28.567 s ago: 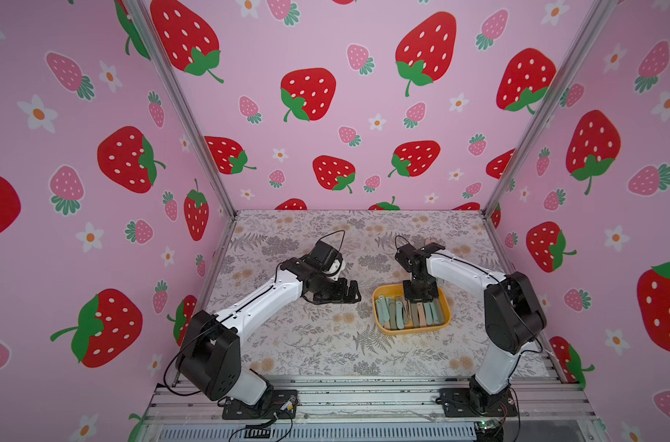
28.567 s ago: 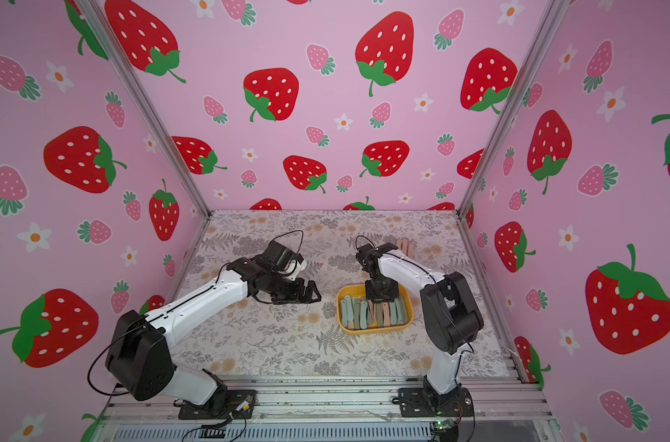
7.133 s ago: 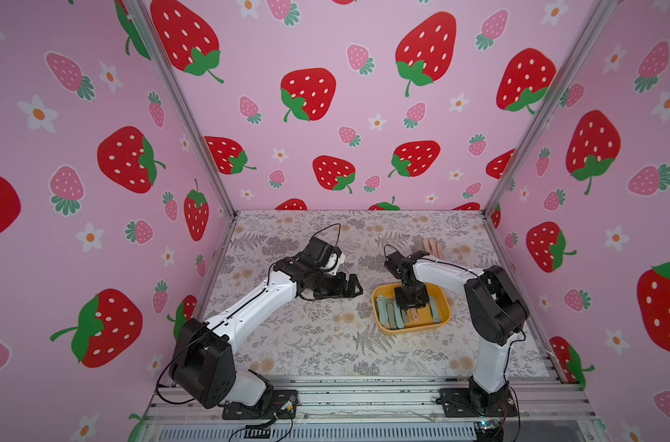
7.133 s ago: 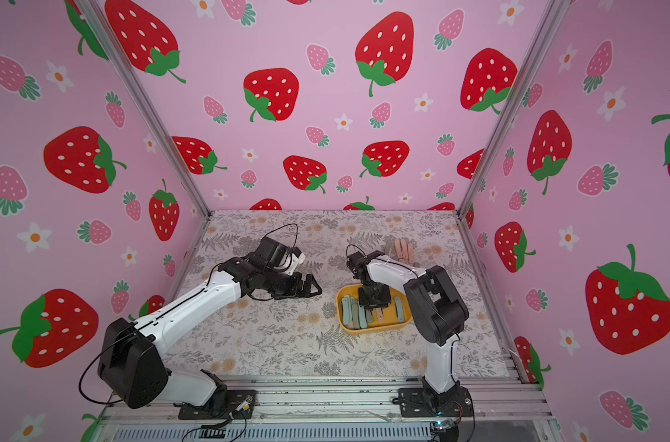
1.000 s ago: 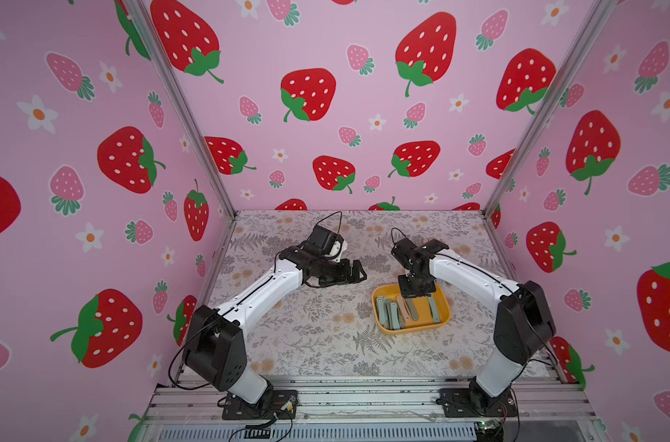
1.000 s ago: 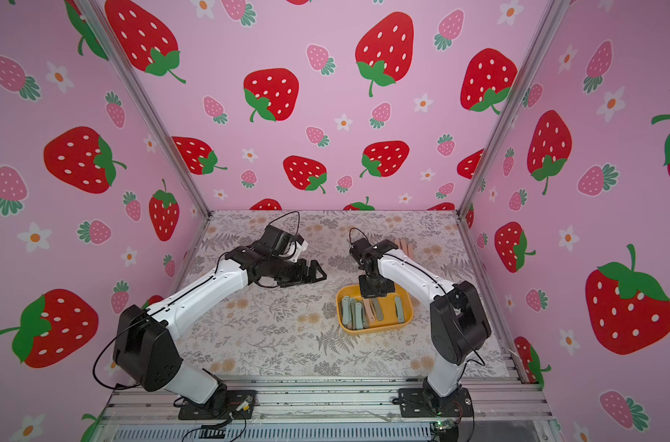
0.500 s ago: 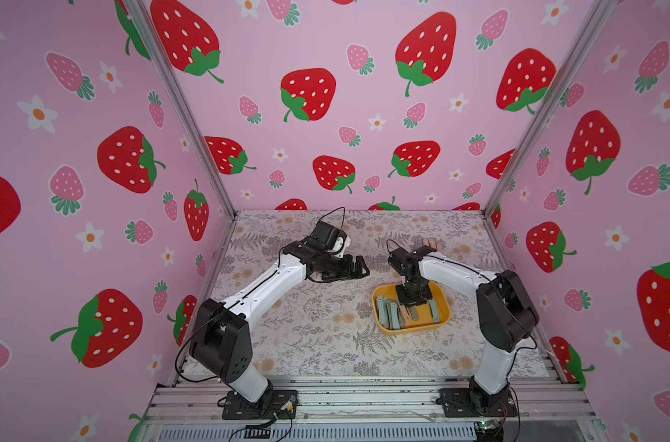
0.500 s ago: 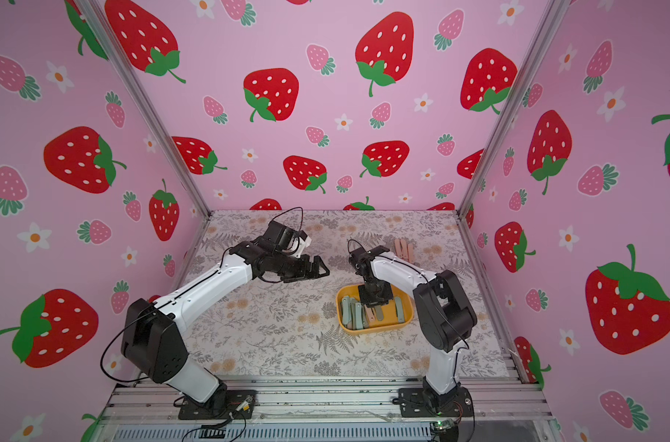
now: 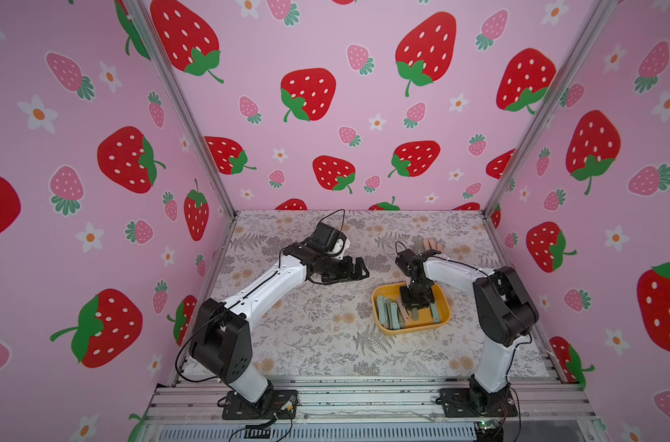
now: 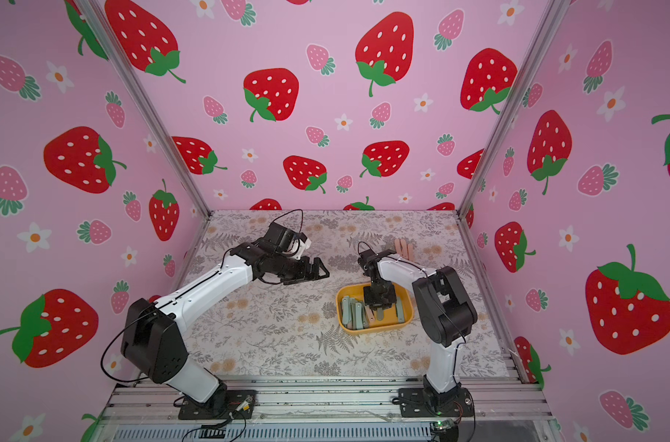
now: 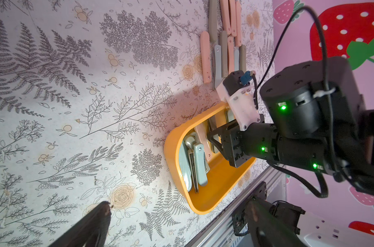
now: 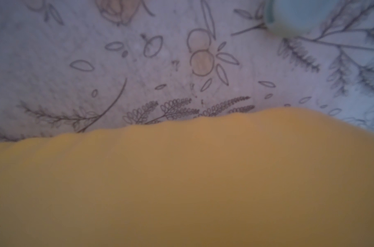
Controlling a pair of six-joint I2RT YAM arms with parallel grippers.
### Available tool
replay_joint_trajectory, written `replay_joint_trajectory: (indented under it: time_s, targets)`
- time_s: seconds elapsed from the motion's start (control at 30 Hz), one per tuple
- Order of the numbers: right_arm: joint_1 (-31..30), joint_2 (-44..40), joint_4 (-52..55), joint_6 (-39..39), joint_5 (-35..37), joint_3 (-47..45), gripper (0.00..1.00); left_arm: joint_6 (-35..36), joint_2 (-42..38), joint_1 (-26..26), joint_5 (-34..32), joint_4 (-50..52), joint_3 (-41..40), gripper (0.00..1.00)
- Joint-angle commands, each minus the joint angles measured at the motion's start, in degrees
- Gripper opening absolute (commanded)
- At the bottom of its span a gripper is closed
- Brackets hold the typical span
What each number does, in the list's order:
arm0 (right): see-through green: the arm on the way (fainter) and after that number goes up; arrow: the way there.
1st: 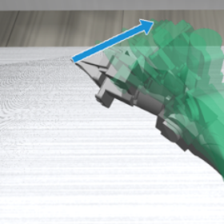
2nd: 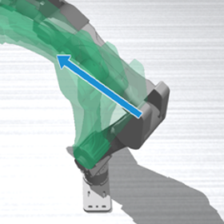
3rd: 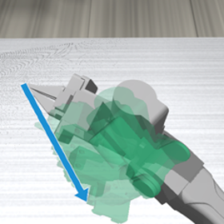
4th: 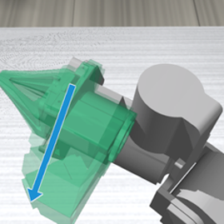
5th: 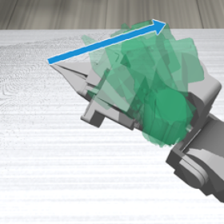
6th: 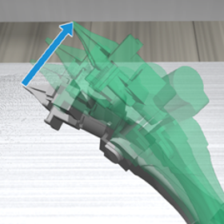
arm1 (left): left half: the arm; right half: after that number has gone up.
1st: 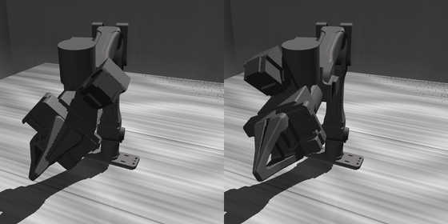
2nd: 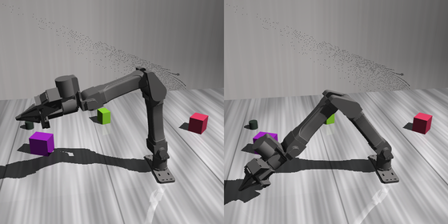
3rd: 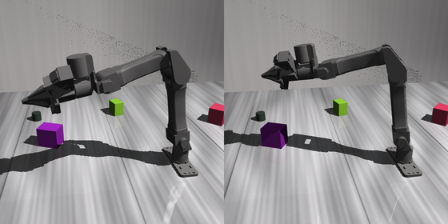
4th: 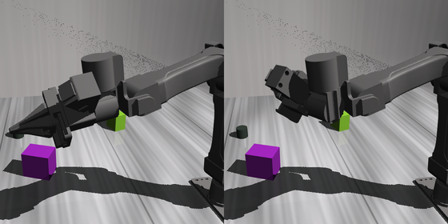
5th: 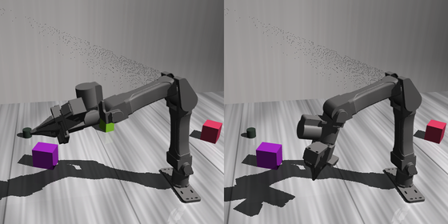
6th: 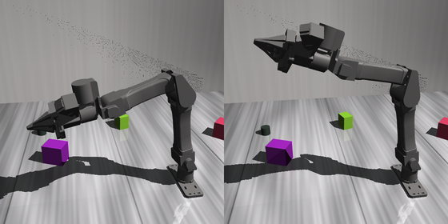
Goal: Take the fruit knife out of the storage box
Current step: Pick up the fruit knife from the storage box, then place the fruit knife at the center of the board.
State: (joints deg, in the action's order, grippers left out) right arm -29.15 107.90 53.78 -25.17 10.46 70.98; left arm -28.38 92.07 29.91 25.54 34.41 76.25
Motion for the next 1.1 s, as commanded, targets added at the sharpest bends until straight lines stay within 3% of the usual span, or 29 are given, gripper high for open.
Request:
replay_joint_trajectory:
  time_s: [0.0,0.33,0.87,1.07]
  targets:
    - [0.9,4.1,-3.1,0.8,-1.7,-4.1,0.31,-0.4,-0.7,0.5,0.2,-0.6,-0.7,0.99]
    - [1.1,1.1,-0.8,1.1,2.2,-3.1,0.14,-1.1,0.8,1.3,0.0,-1.1,1.0,0.99]
    - [1.6,-14.8,9.4,-0.9,7.0,0.9,0.14,0.1,6.1,5.8,-0.1,1.2,8.9,0.99]
    - [4.6,-19.7,11.9,-0.8,8.1,0.6,0.14,0.9,10.3,7.5,0.6,2.9,15.1,0.99]
